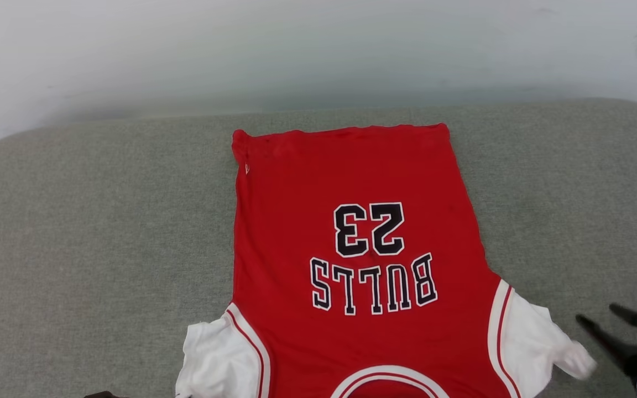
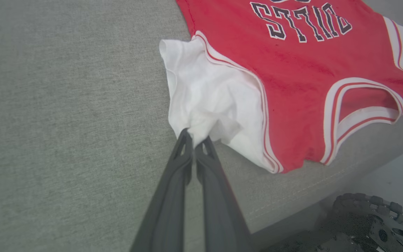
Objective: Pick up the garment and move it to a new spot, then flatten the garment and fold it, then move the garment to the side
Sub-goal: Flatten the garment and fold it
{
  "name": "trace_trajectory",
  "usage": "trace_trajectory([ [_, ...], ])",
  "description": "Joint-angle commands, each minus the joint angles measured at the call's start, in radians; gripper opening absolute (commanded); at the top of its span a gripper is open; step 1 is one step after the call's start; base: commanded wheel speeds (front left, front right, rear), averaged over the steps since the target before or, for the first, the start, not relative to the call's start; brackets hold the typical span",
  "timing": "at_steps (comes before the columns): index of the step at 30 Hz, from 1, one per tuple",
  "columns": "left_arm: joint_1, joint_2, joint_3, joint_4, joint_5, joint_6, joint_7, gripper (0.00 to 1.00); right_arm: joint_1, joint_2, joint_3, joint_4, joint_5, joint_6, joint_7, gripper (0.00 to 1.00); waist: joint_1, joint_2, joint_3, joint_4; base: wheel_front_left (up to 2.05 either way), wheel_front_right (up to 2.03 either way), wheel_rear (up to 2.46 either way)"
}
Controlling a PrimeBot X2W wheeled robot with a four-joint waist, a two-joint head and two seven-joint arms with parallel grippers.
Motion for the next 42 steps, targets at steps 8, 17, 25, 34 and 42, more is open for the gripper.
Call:
trace_trajectory([
  [8, -0.049, 0.005, -0.033, -0.132, 0.036, 0.012, 0.047, 0.00, -0.184, 0.033, -0.163, -0.081, 0.015, -0.001, 0.116, 1.00, 0.0000, -0.0001, 0.110, 0.071, 0.00, 0.00, 0.00],
  [17, -0.139, -0.024, -0.077, -0.204, 0.071, -0.015, 0.081, 0.00, -0.562, 0.107, -0.214, 0.052, -0.069, -0.001, 0.325, 1.00, 0.0000, -0.0001, 0.274, 0.179, 0.00, 0.00, 0.00],
  [25, -0.222, -0.074, -0.112, -0.210, 0.098, -0.039, 0.070, 0.00, -0.850, 0.129, -0.219, 0.219, -0.169, -0.001, 0.465, 1.00, 0.0000, -0.0001, 0.401, 0.278, 0.00, 0.00, 0.00],
  [34, -0.286, -0.131, -0.158, -0.185, 0.117, -0.073, 0.050, 0.00, -1.024, 0.130, -0.247, 0.374, -0.276, -0.001, 0.550, 1.00, 0.0000, -0.0001, 0.488, 0.366, 0.00, 0.00, 0.00],
  [42, -0.325, -0.148, -0.169, -0.152, 0.131, -0.092, 0.023, 0.00, -1.076, 0.152, -0.307, 0.454, -0.344, -0.001, 0.685, 1.00, 0.0000, -0.0001, 0.531, 0.408, 0.00, 0.00, 0.00],
])
